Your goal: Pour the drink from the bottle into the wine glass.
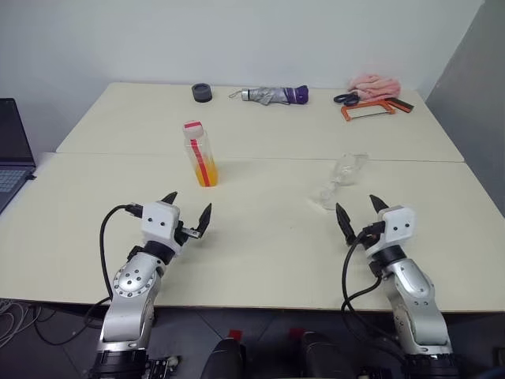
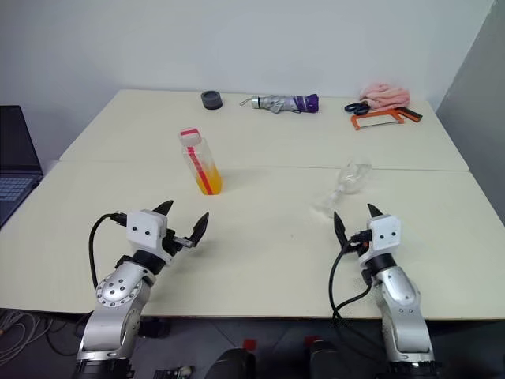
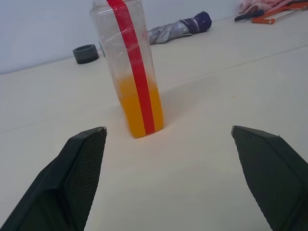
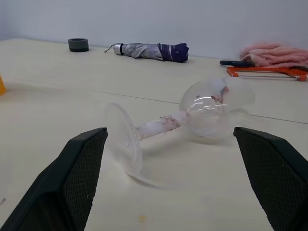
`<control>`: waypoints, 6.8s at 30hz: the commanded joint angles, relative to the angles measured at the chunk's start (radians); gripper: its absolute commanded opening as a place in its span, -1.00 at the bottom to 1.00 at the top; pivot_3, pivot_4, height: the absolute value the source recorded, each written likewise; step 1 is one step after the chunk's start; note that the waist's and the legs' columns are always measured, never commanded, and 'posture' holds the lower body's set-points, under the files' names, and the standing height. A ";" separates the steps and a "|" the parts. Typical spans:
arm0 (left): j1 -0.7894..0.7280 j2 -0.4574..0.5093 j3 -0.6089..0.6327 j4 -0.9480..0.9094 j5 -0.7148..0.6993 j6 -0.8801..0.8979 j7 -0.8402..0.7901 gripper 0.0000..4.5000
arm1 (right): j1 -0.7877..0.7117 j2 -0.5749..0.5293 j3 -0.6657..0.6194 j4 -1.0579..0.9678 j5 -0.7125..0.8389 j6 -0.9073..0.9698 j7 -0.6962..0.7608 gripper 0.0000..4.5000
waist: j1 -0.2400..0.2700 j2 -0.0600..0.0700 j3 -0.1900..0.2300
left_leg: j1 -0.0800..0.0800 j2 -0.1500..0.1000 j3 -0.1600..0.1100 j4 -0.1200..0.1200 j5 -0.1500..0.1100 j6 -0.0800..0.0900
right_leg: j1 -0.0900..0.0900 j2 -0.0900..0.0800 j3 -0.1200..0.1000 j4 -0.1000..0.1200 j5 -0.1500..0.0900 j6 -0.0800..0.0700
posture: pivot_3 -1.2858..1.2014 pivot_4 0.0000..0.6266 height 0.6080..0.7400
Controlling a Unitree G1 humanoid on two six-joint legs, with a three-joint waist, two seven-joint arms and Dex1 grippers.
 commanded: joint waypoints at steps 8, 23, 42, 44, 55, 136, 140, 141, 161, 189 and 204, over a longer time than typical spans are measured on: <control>-0.009 0.004 -0.013 -0.040 -0.001 -0.006 -0.014 0.98 | -0.022 -0.003 -0.008 -0.012 0.014 -0.015 0.005 1.00 | 0.000 0.000 0.000 | 0.000 0.000 0.000 0.000 0.000 0.000 | 0.000 0.000 0.000 0.000 0.000 0.000 | 0.03 -0.52 1.00; -0.012 -0.018 -0.010 -0.006 -0.019 -0.045 -0.028 0.98 | -0.026 -0.026 -0.002 -0.014 0.016 -0.016 0.042 1.00 | 0.000 0.000 0.000 | -0.001 0.000 0.000 -0.001 0.000 0.000 | 0.000 0.000 0.000 -0.003 0.000 0.000 | 0.03 -0.52 1.00; -0.249 -0.114 -0.056 0.074 0.124 0.117 0.241 0.98 | -0.177 -0.273 0.081 -0.329 0.413 0.453 0.359 1.00 | 0.001 0.000 0.000 | -0.002 -0.003 -0.002 0.000 0.000 0.000 | 0.001 0.000 -0.002 -0.004 0.001 0.001 | 0.03 -0.52 1.00; -0.270 -0.127 -0.066 0.094 0.142 0.110 0.265 0.98 | -0.188 -0.281 0.086 -0.341 0.429 0.482 0.361 1.00 | 0.002 0.000 0.000 | -0.003 -0.002 -0.002 0.000 0.000 0.000 | 0.001 0.000 -0.002 -0.005 0.001 0.001 | 0.03 -0.52 1.00; -0.381 -0.194 -0.061 0.178 0.179 0.096 0.375 0.98 | -0.236 -0.306 0.107 -0.331 0.437 0.516 0.402 1.00 | 0.003 0.000 0.000 | -0.004 -0.002 -0.002 0.000 0.000 0.000 | 0.000 -0.001 -0.002 -0.006 0.001 0.001 | 0.03 -0.52 1.00; -0.695 -0.166 -0.018 0.529 0.117 0.070 0.360 -0.15 | -0.369 -0.238 0.191 -0.279 0.376 0.514 0.426 1.00 | 0.003 -0.001 0.001 | -0.005 -0.003 -0.002 0.000 0.000 -0.001 | -0.001 -0.002 -0.002 -0.006 0.001 0.001 | 0.03 -0.52 1.00; -0.677 -0.175 -0.009 0.497 0.089 0.073 0.340 0.27 | -0.367 -0.237 0.192 -0.281 0.377 0.515 0.429 1.00 | 0.003 -0.001 0.001 | -0.005 -0.002 -0.002 0.000 0.000 -0.001 | -0.001 -0.002 -0.002 -0.006 0.001 0.001 | 0.03 -0.52 1.00; -0.676 -0.173 -0.012 0.492 0.091 0.075 0.338 0.42 | -0.366 -0.238 0.192 -0.281 0.377 0.515 0.429 1.00 | 0.003 -0.001 0.001 | -0.005 -0.002 -0.002 0.000 0.000 -0.001 | -0.001 -0.002 -0.002 -0.006 0.001 0.001 | 0.03 -0.52 1.00; -0.686 -0.157 -0.024 0.496 0.107 0.091 0.341 0.91 | -0.363 -0.232 0.196 -0.278 0.374 0.516 0.429 1.00 | 0.003 -0.001 0.001 | -0.005 -0.003 -0.002 0.000 0.000 0.000 | -0.001 -0.002 -0.002 -0.006 0.001 0.001 | 0.03 -0.52 1.00; -0.589 0.071 -0.171 0.259 -0.249 0.158 -0.608 -0.14 | -0.348 -0.298 0.082 -0.447 0.442 0.607 0.345 1.00 | 0.000 0.000 0.001 | -0.005 -0.002 -0.002 0.000 0.002 -0.003 | -0.001 -0.001 -0.002 -0.006 0.001 0.001 | 0.03 -0.52 1.00; -0.675 0.020 -0.239 0.393 -0.220 0.062 -0.781 -0.14 | -0.516 -0.177 0.185 -0.366 0.376 0.737 0.159 1.00 | -0.003 0.000 0.001 | -0.005 -0.002 -0.002 0.000 0.000 0.000 | -0.002 -0.001 -0.002 -0.006 0.001 0.001 | 0.03 -0.52 1.00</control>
